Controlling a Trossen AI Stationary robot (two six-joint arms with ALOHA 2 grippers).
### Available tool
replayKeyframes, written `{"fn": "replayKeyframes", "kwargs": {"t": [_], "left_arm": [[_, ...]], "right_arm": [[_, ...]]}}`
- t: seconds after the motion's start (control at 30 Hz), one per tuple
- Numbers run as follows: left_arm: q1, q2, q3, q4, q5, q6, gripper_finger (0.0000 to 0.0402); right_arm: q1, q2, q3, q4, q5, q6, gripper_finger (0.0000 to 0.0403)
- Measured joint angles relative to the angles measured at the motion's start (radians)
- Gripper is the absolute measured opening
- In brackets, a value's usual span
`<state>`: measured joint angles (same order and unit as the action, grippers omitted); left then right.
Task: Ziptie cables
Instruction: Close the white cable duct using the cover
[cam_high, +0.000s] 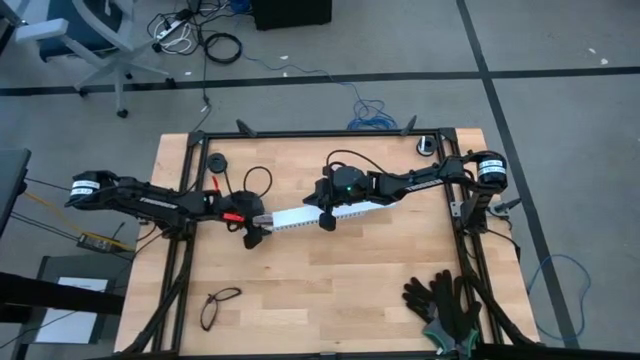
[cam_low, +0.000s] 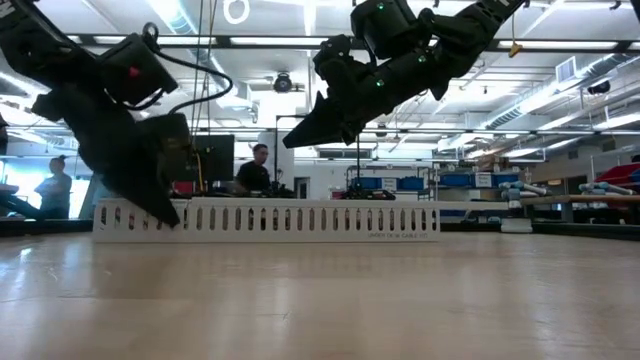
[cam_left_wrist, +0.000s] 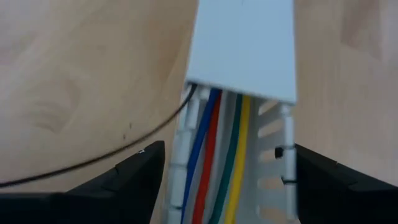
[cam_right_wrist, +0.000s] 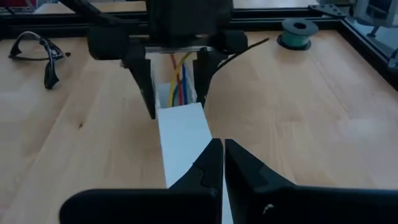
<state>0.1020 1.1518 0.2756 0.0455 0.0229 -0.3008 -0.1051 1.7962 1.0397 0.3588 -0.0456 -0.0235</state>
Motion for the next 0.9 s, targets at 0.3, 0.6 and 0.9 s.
{"fn": "replayKeyframes", "kwargs": {"t": [0.3,0.6,0.9], "left_arm": [[0.001,-0.115,0.012,-0.162,-0.040,0.022,0.0280],[-0.061,-0.125,-0.001,-0.196,-0.111,-0.019,0.0280],[-0.105,-0.126,-0.015,-0.177,-0.249,-0.022,0.0259]], "right_arm": [[0.000,0.000,0.000,0.004,0.000,0.004,0.0000],[0.000,0.000,0.000,0.005,0.000,0.005,0.0000],[0.000,0.001,0.002,-0.086,-0.033,0.048,0.0000]]}}
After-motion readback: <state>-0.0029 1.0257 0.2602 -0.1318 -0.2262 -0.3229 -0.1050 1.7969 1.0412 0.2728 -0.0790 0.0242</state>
